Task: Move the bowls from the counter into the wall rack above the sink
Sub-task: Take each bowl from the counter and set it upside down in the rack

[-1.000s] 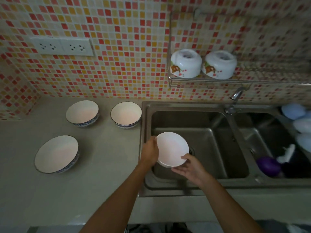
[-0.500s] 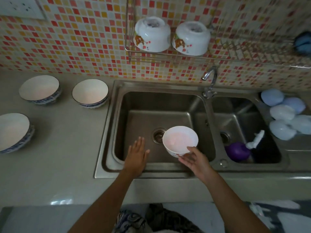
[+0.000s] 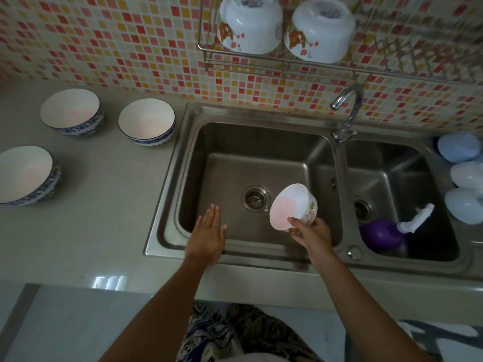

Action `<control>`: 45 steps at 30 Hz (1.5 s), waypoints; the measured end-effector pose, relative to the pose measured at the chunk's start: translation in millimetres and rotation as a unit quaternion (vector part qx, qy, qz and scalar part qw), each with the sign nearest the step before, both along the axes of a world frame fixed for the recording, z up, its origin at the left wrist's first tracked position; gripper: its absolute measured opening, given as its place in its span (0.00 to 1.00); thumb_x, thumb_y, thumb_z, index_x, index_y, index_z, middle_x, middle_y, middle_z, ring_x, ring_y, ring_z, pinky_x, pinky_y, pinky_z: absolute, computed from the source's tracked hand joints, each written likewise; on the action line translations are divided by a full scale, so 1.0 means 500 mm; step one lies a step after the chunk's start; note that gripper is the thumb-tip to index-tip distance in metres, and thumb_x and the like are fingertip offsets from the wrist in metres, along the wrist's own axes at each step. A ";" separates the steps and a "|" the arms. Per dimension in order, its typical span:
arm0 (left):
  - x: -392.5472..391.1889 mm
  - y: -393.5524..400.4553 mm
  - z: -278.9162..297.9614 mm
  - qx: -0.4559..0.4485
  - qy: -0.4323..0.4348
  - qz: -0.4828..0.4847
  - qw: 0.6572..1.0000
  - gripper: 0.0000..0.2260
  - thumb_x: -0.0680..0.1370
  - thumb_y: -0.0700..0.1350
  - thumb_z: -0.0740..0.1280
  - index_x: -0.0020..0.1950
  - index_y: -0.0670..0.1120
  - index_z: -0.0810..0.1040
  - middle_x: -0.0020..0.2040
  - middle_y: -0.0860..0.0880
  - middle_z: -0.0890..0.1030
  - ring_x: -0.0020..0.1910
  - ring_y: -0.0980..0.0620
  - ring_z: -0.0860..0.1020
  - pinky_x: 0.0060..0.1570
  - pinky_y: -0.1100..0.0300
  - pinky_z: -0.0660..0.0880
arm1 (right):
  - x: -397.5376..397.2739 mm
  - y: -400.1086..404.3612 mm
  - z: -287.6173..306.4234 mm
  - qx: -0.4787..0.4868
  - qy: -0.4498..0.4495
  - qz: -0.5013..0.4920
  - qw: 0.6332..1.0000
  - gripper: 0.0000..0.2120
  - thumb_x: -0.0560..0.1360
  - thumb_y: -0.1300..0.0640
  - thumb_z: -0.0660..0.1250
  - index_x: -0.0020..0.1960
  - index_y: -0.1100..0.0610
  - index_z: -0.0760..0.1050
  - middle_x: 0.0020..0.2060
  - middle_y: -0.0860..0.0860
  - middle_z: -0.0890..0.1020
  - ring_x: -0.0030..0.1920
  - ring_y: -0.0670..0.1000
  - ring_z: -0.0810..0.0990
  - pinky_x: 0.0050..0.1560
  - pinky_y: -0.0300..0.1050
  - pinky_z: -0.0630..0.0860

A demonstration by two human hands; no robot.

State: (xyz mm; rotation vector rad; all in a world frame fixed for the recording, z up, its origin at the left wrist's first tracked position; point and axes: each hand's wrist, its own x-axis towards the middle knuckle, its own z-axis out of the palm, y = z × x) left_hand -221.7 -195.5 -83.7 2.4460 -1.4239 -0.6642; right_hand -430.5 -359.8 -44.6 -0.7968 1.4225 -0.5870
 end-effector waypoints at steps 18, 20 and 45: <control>-0.002 0.001 -0.004 -0.009 0.004 0.009 1.000 0.26 0.83 0.53 0.44 0.78 0.43 0.45 0.79 0.46 0.47 0.78 0.52 0.44 0.76 0.55 0.43 | 0.027 0.042 -0.013 -0.327 0.292 0.291 0.850 0.45 0.61 0.55 0.82 0.72 0.53 0.63 0.61 0.51 0.66 0.57 0.50 0.73 0.55 0.48 0.79; -0.002 0.001 -0.004 -0.011 0.003 0.009 1.000 0.26 0.83 0.53 0.44 0.78 0.43 0.45 0.79 0.46 0.47 0.78 0.52 0.45 0.76 0.56 0.43 | 0.025 0.046 -0.013 -0.392 0.302 0.323 0.807 0.43 0.64 0.60 0.79 0.74 0.53 0.61 0.63 0.52 0.64 0.59 0.49 0.70 0.57 0.45 0.77; 0.223 -0.234 0.440 -0.312 -0.182 -0.039 0.932 0.26 0.83 0.54 0.44 0.78 0.47 0.43 0.79 0.49 0.43 0.77 0.53 0.40 0.75 0.57 0.39 | 0.112 -0.031 0.353 -0.155 -0.192 0.096 0.964 0.18 0.72 0.53 0.73 0.61 0.46 0.75 0.62 0.51 0.75 0.59 0.58 0.77 0.46 0.55 0.82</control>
